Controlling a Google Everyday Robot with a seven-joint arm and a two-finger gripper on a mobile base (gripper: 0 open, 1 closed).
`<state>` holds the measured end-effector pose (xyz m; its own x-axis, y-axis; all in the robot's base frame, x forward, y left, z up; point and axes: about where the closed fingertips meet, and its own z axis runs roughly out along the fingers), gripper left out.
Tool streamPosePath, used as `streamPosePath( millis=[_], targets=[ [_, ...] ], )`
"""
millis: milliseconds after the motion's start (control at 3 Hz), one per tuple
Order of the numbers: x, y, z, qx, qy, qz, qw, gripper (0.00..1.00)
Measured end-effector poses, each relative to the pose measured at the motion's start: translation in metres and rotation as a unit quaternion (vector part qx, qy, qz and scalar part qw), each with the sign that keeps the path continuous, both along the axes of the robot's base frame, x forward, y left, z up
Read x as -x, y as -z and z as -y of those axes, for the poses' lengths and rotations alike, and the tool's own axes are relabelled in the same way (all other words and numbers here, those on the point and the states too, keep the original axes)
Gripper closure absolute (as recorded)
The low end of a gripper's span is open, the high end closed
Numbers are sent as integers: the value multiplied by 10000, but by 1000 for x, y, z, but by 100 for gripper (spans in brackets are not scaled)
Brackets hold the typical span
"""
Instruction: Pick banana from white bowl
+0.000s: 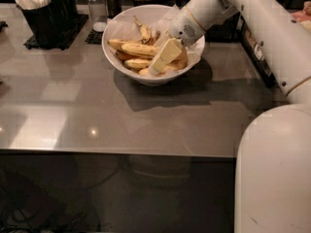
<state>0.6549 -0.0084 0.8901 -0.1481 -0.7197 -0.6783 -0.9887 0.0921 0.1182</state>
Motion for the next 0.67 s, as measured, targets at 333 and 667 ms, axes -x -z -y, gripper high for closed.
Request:
streamPosePath(
  millis=[333, 667],
  targets=[
    [0, 0, 0, 0, 0, 0, 10000, 46],
    [0, 0, 0, 0, 0, 0, 10000, 69]
  ],
)
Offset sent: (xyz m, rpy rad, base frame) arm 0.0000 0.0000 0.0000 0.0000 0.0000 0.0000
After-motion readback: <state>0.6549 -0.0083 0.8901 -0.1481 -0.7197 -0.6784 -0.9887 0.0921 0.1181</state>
